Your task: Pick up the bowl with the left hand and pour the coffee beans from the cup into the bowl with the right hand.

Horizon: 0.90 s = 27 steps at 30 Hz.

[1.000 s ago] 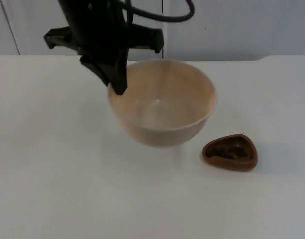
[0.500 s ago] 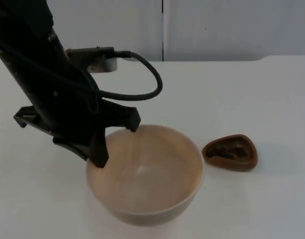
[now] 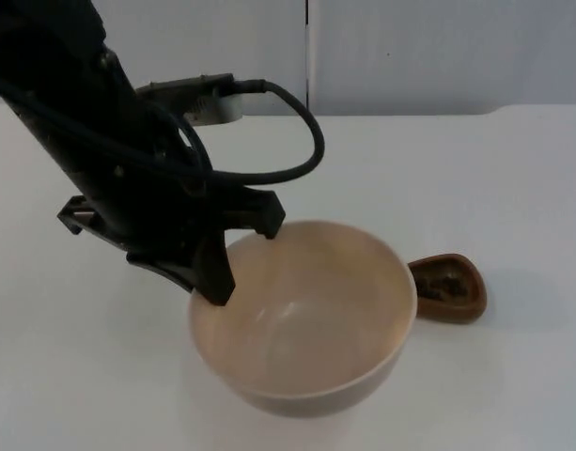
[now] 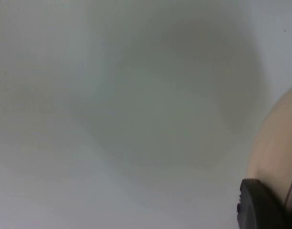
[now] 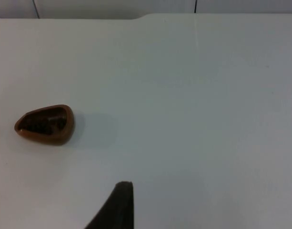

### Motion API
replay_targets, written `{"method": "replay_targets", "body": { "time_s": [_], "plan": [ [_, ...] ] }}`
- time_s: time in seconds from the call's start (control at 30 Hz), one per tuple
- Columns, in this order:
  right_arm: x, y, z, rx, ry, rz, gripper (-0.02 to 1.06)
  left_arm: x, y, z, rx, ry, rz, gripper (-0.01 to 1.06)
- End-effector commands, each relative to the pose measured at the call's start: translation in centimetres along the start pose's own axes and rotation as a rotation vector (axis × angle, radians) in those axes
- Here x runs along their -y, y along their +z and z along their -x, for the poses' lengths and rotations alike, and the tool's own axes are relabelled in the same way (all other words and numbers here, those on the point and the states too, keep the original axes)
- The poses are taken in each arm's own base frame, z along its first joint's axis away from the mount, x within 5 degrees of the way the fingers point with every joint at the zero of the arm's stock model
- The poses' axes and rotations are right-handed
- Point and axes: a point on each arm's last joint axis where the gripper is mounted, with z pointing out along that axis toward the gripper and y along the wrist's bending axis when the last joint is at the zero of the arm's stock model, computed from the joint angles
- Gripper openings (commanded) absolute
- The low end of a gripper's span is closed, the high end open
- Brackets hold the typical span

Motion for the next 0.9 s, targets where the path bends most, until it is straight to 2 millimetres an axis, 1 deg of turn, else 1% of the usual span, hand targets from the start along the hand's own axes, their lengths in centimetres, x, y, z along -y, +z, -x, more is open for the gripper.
{"method": "replay_targets", "body": {
  "time_s": [0.0,0.17,0.23,0.3,0.43,0.6,0.67,0.7,0.8,0.87],
  "plan": [
    [0.0,0.0,0.0,0.005,0.006,-0.005,1.05,0.3,-0.2,-0.1,0.016,0.005,-0.010,0.00],
    [-0.3,0.0,0.0,0.006,0.021,0.022,1.05,1.2,0.1,-0.2,0.013,0.039,-0.007,0.00],
    [-0.3,0.0,0.0,0.006,0.021,0.022,1.05,2.0,0.3,-0.4,0.012,0.070,-0.003,0.00],
    [-0.3,0.0,0.0,0.006,0.022,0.024,1.05,2.8,0.7,-0.6,0.016,0.095,0.057,0.00],
    [-0.3,0.0,0.0,0.010,0.023,0.026,1.05,3.2,0.9,-0.8,0.013,0.113,0.089,0.00],
    [-0.5,-0.1,0.1,0.013,0.012,0.053,1.05,3.1,0.9,-0.8,0.012,0.132,0.105,0.00],
    [-0.8,0.3,0.8,-0.013,0.020,0.083,1.05,3.0,0.9,-0.8,0.011,0.143,0.115,0.00],
    [-0.8,0.3,0.8,-0.013,0.020,0.083,1.05,3.0,0.9,-0.8,0.011,0.143,0.115,0.00],
    [-1.0,1.3,2.8,-0.056,0.034,0.116,1.05,3.0,0.9,-0.8,0.011,0.143,0.115,0.00],
    [-1.1,2.4,4.3,-0.107,0.028,0.137,1.05,3.0,0.9,-0.8,0.011,0.143,0.115,0.00]
  ]
}}
